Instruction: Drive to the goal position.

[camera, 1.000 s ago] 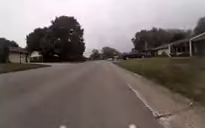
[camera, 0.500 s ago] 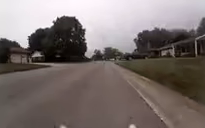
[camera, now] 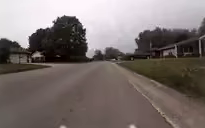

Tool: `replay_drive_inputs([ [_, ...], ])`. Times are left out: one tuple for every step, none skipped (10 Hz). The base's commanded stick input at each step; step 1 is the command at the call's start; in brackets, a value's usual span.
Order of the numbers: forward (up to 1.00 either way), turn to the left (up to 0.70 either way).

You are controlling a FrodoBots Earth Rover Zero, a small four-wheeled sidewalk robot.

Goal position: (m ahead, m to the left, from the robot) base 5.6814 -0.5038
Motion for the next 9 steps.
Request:
replay_drive_inputs([
  [1.00,0.00],
  [1.00,0.00],
  [1.00,0.00],
  [1.00,0.00],
  [1.00,0.00],
  [1.00,0.00],
  [1.00,-0.02],
  [1.00,-0.08],
  [1.00,-0.15],
])
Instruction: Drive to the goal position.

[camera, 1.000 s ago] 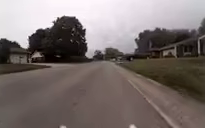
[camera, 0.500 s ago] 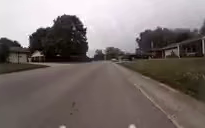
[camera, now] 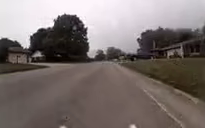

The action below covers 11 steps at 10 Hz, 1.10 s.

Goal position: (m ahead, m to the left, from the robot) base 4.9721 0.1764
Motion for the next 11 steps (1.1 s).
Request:
replay_drive_inputs([
  [1.00,-0.22],
  [1.00,-0.18],
  [1.00,0.00],
  [1.00,0.00],
  [1.00,0.00],
  [1.00,0.00],
  [1.00,-0.01],
  [1.00,-0.02],
  [1.00,-0.27],
  [1.00,-0.20],
  [1.00,-0.11],
])
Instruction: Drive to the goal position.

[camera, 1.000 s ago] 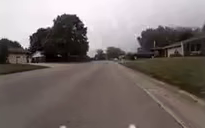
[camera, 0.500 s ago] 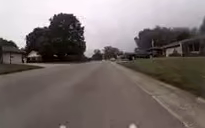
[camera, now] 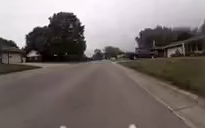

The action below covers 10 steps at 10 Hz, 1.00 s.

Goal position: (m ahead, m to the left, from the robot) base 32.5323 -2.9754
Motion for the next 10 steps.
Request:
replay_drive_inputs([
  [1.00,-0.02],
  [1.00,0.00],
  [1.00,0.00],
  [1.00,0.00],
  [1.00,0.00],
  [1.00,0.00],
  [1.00,0.00],
  [1.00,0.00],
  [1.00,-0.12],
  [1.00,-0.34],
])
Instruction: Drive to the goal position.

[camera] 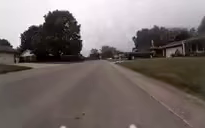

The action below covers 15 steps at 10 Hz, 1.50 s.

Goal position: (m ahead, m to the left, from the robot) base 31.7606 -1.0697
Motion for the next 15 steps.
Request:
replay_drive_inputs([
  [1.00,-0.38],
  [1.00,-0.18],
  [1.00,0.00],
  [1.00,0.00],
  [1.00,0.00],
  [1.00,0.00],
  [1.00,0.00],
  [1.00,0.00],
  [1.00,0.00],
  [1.00,0.00],
  [1.00,0.00],
  [1.00,0.04],
  [1.00,0.13],
  [1.00,0.26],
  [1.00,0.39],
])
